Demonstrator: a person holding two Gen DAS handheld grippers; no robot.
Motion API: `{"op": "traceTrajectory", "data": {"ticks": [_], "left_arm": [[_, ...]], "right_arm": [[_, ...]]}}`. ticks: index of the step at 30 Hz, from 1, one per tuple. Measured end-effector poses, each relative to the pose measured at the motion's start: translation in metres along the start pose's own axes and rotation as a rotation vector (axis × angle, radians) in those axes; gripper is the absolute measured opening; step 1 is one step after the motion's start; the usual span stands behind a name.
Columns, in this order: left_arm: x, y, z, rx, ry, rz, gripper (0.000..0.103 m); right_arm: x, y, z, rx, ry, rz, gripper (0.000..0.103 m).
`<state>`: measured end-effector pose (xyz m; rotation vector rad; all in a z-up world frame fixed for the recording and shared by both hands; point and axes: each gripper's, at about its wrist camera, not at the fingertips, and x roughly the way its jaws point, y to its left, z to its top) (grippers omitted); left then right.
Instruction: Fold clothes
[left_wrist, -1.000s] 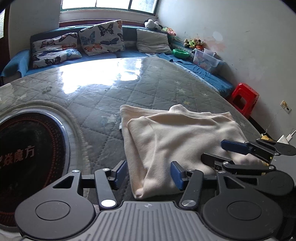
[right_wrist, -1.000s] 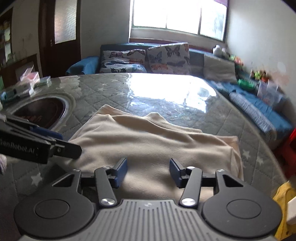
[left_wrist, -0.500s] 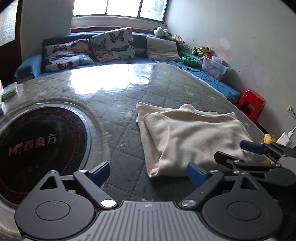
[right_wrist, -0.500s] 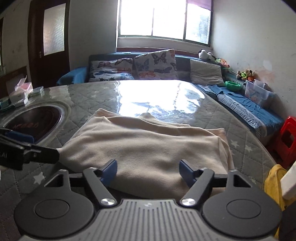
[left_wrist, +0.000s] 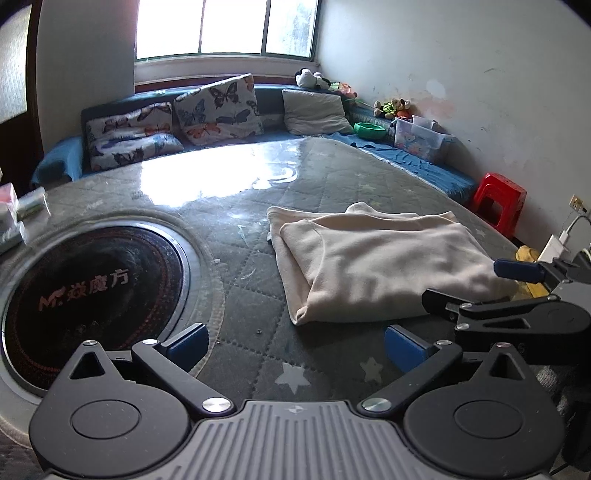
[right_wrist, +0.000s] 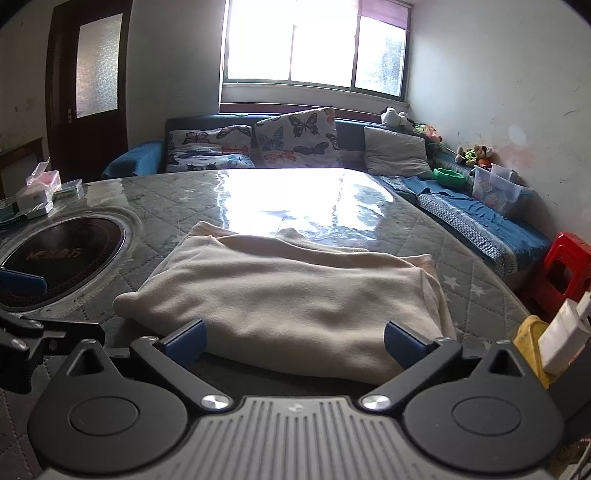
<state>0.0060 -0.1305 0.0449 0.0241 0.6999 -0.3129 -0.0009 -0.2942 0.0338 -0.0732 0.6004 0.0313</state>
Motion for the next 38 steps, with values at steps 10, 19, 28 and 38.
{"op": "traceTrajectory", "data": {"ticks": [10, 19, 28, 38], "left_arm": [[-0.014, 0.0, -0.012, -0.002, -0.023, 0.019, 0.103], [-0.021, 0.0, -0.021, -0.014, -0.03, 0.031, 0.103], [-0.026, -0.004, -0.029, -0.012, -0.034, 0.038, 0.103], [-0.032, -0.012, -0.032, 0.001, -0.044, 0.027, 0.103]], "right_arm": [[-0.01, 0.004, -0.011, 0.02, 0.012, -0.025, 0.103], [-0.019, 0.01, -0.021, 0.036, 0.017, -0.023, 0.103], [-0.025, 0.009, -0.03, 0.046, 0.019, -0.022, 0.103], [-0.031, 0.007, -0.034, 0.069, 0.014, -0.021, 0.103]]}}
